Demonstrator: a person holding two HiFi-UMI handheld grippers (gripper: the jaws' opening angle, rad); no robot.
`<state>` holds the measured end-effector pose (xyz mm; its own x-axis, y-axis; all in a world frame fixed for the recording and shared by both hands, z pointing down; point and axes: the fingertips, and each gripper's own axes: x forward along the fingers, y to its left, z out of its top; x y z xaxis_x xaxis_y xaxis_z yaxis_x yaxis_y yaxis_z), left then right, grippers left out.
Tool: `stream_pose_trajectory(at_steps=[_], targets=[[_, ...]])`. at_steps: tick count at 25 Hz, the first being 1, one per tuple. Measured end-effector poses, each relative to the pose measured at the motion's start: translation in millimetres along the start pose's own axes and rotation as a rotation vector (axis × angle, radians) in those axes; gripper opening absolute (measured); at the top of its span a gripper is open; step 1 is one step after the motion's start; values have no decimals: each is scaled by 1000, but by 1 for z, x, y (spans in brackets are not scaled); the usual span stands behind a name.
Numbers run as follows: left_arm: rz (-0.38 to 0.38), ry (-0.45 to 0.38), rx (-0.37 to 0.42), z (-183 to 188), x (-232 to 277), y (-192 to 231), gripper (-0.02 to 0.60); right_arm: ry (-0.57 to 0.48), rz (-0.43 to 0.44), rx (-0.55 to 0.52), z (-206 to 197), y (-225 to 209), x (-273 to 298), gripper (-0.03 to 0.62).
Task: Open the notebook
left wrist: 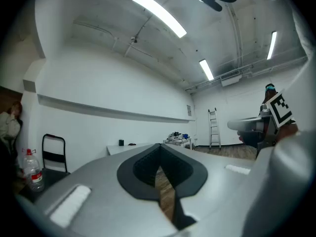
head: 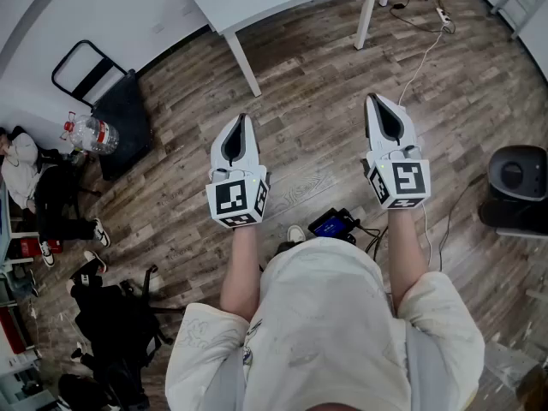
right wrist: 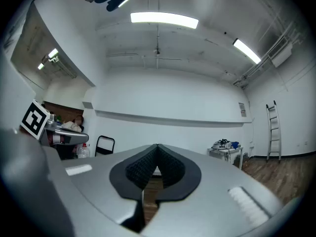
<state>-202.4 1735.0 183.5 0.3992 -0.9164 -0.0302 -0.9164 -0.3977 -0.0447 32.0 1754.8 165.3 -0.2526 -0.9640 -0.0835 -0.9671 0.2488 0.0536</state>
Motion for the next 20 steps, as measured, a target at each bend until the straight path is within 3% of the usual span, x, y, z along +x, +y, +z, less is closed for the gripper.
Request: stream_pose_trajectory(at_steps=[10, 14, 20], targets=[[-7, 4, -7, -30, 12, -17, 15, 0, 3, 1, -29, -16, 0, 3], [-11, 3, -6, -27, 14, -54, 15, -2, 6, 12, -30, -44, -21, 3], [-18, -10, -4, -31, 34, -136, 17, -12, 12, 48, -43, -119, -57, 5]])
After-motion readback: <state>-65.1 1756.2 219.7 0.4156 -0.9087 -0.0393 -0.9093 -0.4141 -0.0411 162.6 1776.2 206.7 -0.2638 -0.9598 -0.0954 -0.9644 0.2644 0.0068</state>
